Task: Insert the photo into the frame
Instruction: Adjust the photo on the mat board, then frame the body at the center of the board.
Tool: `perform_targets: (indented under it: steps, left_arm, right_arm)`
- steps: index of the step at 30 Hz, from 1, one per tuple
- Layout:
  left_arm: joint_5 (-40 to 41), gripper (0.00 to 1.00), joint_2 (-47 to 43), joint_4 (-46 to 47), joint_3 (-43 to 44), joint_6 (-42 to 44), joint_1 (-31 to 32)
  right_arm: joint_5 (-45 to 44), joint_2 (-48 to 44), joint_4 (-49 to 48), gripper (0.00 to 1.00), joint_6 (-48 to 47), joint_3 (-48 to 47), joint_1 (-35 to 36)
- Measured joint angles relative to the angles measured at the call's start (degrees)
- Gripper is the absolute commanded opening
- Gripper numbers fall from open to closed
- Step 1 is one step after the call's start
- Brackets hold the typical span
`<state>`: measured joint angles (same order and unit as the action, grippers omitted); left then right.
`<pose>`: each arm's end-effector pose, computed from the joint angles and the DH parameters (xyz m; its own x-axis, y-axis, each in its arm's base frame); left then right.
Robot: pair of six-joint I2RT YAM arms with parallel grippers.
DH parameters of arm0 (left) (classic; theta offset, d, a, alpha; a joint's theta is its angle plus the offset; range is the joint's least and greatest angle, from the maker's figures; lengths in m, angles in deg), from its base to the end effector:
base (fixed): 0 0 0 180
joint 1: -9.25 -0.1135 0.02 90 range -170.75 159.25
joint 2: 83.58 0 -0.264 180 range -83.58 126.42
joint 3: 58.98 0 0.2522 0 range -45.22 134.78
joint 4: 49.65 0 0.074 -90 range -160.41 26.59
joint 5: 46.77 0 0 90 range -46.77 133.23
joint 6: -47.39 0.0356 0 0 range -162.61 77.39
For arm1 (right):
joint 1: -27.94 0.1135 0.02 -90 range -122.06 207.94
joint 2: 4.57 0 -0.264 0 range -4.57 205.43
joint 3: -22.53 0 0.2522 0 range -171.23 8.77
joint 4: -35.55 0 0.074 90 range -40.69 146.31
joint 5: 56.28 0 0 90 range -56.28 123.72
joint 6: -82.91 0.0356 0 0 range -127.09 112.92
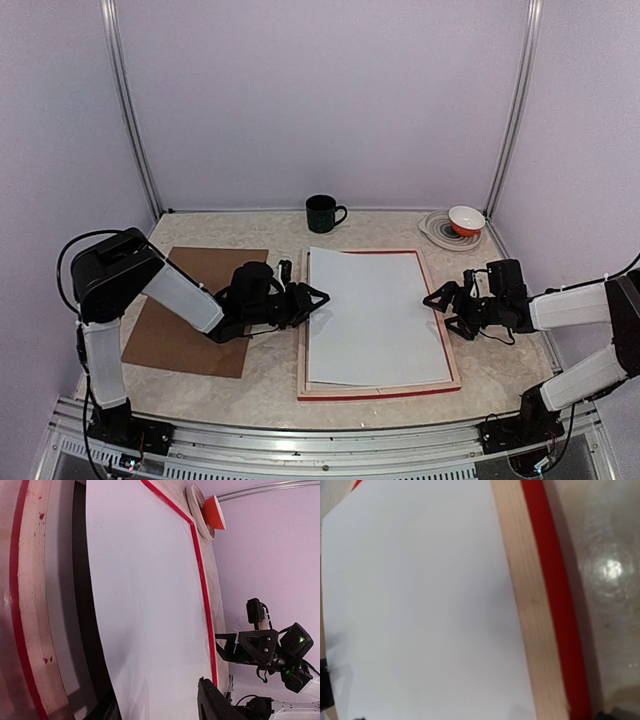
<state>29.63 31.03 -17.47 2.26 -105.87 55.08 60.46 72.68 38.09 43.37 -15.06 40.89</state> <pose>0.2599 -0.2796 0.1119 -0.8724 -0.3477 -0.3436 0.1575 0.4655 -0.8709 0.2247 0.0681 0.1390 -0.8216 0.5178 -0.2385 0.1706 0.6226 0.7637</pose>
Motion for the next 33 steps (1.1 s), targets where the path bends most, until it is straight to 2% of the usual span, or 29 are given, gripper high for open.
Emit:
perform_targets:
  steps: [3,7,8,9,12,23,33]
  left_arm:
    - [1.0,0.57,-1.3,-2.6,1.1,1.5,0.0]
    - [2.9,0.75,-3.6,-6.8,2.3,3.4,0.4]
    - [3.6,0.77,-4.1,-7.8,2.6,4.0,0.6]
    - [4.3,0.89,-4.7,-8.8,2.8,4.3,0.7]
    - [6.5,0.99,-6.4,-12.0,2.8,5.5,1.1]
    - [14.1,0.99,-11.7,-20.3,2.8,7.6,1.3]
    - [14.7,0.99,-7.3,-23.7,4.6,8.0,0.9]
  right_arm:
    - [0.0,0.2,-0.4,0.99,0.0,0.0,0.0]
    - [-0.1,0.2,-0.5,0.99,-0.1,0.0,0.0]
    - [-0.2,0.2,-0.5,0.99,-0.1,0.0,0.0]
    - [-0.3,0.2,-0.5,0.99,-0.1,0.0,0.0]
    - [-0.6,0.2,-0.4,0.99,-0.3,0.0,0.0]
    - [-0.6,1.0,-0.8,0.99,-0.3,0.0,0.0]
    - [0.0,1.9,-2.2,0.99,-0.2,0.0,0.0]
